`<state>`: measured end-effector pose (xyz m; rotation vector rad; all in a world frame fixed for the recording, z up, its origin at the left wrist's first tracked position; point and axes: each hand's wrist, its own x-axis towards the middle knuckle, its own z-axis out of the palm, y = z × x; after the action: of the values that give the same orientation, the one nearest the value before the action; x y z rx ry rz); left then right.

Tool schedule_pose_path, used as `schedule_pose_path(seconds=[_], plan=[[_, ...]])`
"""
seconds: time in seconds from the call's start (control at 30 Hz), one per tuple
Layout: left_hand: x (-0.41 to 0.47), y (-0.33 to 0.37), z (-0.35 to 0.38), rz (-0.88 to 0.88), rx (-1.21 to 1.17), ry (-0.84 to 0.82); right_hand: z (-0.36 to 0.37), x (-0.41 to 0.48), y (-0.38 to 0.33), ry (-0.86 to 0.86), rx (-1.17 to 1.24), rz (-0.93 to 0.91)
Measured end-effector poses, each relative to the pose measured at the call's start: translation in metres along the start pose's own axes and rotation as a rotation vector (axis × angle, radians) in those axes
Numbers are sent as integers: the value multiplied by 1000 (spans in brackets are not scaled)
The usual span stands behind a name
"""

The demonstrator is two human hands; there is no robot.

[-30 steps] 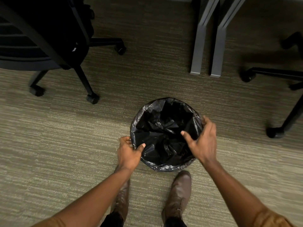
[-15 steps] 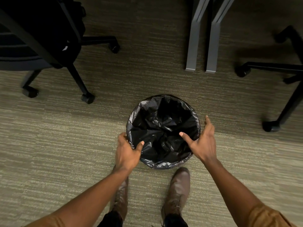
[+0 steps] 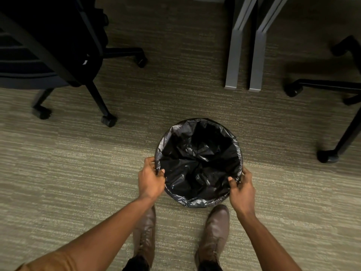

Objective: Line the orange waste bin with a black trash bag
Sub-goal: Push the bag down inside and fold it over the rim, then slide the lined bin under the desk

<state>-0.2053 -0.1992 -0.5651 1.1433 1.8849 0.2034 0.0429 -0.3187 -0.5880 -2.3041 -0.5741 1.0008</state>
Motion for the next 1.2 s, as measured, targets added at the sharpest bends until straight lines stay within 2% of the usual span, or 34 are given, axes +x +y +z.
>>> schedule_pose_path(seconds=[0.27, 0.43, 0.63, 0.8, 1.2], plan=[[9, 19, 2, 23, -46, 1, -15, 24, 0, -66, 93, -39], [23, 56, 2, 36, -175, -35, -31, 51, -23, -63, 175, -79], [49, 107, 7, 139, -81, 2, -59, 90, -76, -24, 109, -131], [80, 149, 23, 156, -53, 52, -71, 147, -107, 47, -2, -180], [136, 209, 72, 292, 9, 118, -81, 262, -143, -2, -48, -255]])
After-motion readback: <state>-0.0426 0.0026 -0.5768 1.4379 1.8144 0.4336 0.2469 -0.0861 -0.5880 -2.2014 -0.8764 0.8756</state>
